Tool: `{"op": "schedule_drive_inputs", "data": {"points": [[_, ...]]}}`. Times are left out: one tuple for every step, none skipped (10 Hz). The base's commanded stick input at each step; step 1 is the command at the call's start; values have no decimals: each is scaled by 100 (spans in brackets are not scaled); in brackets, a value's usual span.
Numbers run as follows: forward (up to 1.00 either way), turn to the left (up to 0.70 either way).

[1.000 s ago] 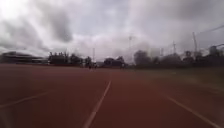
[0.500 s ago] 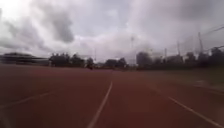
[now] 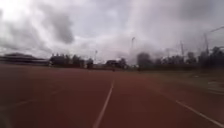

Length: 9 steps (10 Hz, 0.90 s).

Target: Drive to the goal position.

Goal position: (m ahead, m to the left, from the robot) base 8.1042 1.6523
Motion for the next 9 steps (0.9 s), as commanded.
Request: {"op": "schedule_drive_inputs", "data": {"points": [[85, -34], [85, -34], [85, 0], [85, 0], [85, 0], [85, 0], [85, 0], [85, 0], [85, 0]]}}
